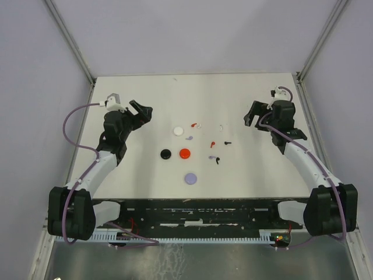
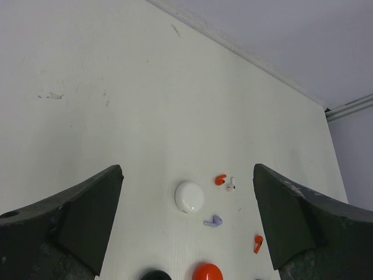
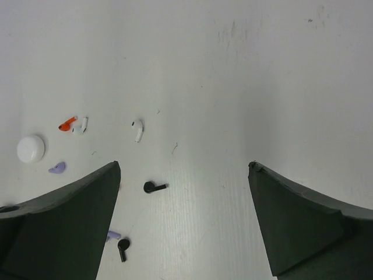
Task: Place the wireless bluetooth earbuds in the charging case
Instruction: Pick up the charging case at the center of the board.
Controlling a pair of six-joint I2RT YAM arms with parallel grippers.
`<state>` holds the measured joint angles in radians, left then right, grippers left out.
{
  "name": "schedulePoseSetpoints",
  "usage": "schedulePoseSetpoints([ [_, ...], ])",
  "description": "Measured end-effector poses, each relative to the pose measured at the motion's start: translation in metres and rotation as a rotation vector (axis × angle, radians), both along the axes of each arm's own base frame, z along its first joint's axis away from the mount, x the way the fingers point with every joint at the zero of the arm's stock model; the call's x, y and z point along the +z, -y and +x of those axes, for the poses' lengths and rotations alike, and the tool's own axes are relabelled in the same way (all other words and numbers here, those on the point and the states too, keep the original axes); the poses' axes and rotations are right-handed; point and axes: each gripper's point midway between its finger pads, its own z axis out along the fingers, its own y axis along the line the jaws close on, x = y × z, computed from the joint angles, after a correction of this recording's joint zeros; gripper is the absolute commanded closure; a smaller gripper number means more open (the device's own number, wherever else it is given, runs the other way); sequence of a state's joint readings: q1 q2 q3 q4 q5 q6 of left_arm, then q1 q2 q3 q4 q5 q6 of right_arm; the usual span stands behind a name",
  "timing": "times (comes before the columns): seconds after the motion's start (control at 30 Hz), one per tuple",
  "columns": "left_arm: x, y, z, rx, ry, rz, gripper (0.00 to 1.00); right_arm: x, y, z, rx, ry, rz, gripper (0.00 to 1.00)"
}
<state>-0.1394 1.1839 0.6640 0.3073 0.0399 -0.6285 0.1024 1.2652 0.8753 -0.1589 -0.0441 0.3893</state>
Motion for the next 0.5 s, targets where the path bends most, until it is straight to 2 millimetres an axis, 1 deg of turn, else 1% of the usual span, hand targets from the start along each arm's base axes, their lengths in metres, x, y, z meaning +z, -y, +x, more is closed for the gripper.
schedulePoseSetpoints([
  [0.07,0.0,0.001,-0.001,-0.008,-0.003,-0.001,0.01,0.008,0.001,-0.004,0.0,0.035,0.003,0.0],
  [0.23,-0.003,0.002,-0.005,-0.015,-0.02,0.001,0.01,0.028,-0.007,-0.012,0.05,0.102,0.028,0.0],
  [0.5,-0.007,0.001,-0.007,-0.014,-0.041,0.004,0.01,0.033,-0.014,-0.014,0.087,0.053,0.044,0.01],
])
